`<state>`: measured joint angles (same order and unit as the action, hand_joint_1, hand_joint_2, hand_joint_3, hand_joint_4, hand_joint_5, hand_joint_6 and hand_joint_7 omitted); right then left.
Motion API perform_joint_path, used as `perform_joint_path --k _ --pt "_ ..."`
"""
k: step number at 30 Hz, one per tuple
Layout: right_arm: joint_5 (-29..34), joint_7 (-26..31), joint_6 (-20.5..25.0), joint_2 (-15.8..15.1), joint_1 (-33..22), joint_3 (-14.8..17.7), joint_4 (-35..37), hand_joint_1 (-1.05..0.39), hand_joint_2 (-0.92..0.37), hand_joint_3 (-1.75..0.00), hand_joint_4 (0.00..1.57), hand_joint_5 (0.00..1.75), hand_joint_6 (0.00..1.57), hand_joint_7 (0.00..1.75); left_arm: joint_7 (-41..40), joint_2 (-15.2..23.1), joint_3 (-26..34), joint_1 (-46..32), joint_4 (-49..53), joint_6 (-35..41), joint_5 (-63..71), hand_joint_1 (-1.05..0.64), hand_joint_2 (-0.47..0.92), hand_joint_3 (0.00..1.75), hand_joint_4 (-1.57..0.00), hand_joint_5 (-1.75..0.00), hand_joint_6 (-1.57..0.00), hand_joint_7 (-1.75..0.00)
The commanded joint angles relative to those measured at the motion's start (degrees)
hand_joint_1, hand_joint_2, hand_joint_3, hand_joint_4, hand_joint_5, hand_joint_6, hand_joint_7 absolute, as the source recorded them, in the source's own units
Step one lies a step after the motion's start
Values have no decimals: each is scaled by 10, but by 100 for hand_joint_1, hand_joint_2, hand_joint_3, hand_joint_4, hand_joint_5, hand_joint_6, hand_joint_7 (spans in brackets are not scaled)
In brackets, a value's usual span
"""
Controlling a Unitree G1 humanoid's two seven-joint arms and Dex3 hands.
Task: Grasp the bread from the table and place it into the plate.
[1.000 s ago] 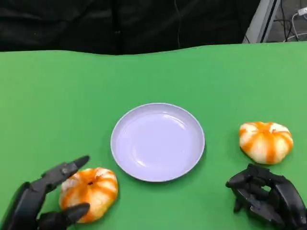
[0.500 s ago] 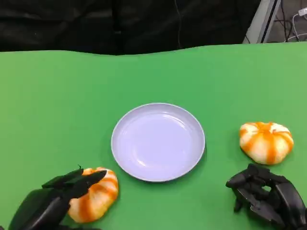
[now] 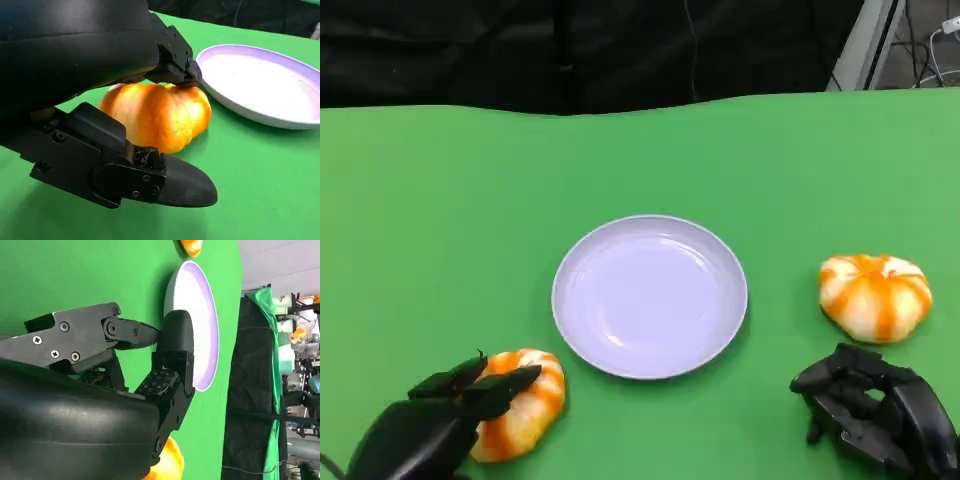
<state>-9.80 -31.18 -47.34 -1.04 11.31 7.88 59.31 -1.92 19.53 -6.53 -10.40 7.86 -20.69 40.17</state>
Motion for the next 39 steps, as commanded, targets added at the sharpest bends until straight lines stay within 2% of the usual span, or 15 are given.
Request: perform_joint_path --k 1,7,15,17,18,19,21,22,23,26,34,39 --pt "2 4 -7 -9 -6 1 -7 -26 -92 -42 70 168 86 96 -6 15 -8 4 10 22 -3 -105 92 41 -24 -3 -33 0" --pt "1 3 -6 -8 -9 0 -11 -26 -92 -43 71 168 86 96 -6 17 -17 12 22 34 -13 -104 92 49 -30 -4 -35 -1" --pt "1 3 -5 -8 -9 0 -13 -26 -92 -43 71 168 85 97 -12 25 -26 14 22 40 -20 -104 92 51 -31 -3 -35 -1" --pt "2 4 -6 -9 -11 0 -14 -26 -92 -43 71 168 85 97 -16 17 -26 24 33 50 -26 -102 92 52 -34 -4 -37 -1" --pt "2 3 -6 -9 -11 0 -14 -26 -92 -42 70 168 85 97 -19 13 -26 30 39 55 -28 -90 92 47 -46 -6 -44 -3" --pt "2 3 -6 -9 -12 0 -15 -26 -92 -42 70 168 85 97 -23 11 -26 35 44 59 -29 -86 92 46 -50 -7 -46 -3" --pt "3 4 -7 -9 -12 -1 -15 -26 -92 -42 69 169 84 97 -31 12 -27 40 50 59 -29 -58 92 27 -58 -5 -52 -2" --pt "3 5 -6 -9 -13 -1 -16 -26 -92 -42 69 169 84 97 -35 13 -28 41 53 56 -30 -52 92 23 -59 -4 -53 -2" --pt "3 6 -5 -9 -13 -2 -16 -27 -92 -42 69 169 84 97 -38 13 -29 41 56 54 -32 -35 92 14 -62 -3 -55 -2" --pt "3 4 -5 -10 -13 -2 -16 -27 -92 -42 69 170 84 98 -40 16 -33 40 55 56 -34 -19 92 5 -64 -1 -56 -1" --pt "-2 -2 -3 -10 -11 1 -14 -27 -92 -41 69 170 84 97 -39 27 -44 36 39 73 -23 0 92 5 -65 -1 -61 -2" --pt "-3 0 -1 -9 -11 0 -17 -26 -92 -41 69 169 85 97 -37 27 -47 35 30 89 -24 5 92 4 -65 -1 -64 -2"
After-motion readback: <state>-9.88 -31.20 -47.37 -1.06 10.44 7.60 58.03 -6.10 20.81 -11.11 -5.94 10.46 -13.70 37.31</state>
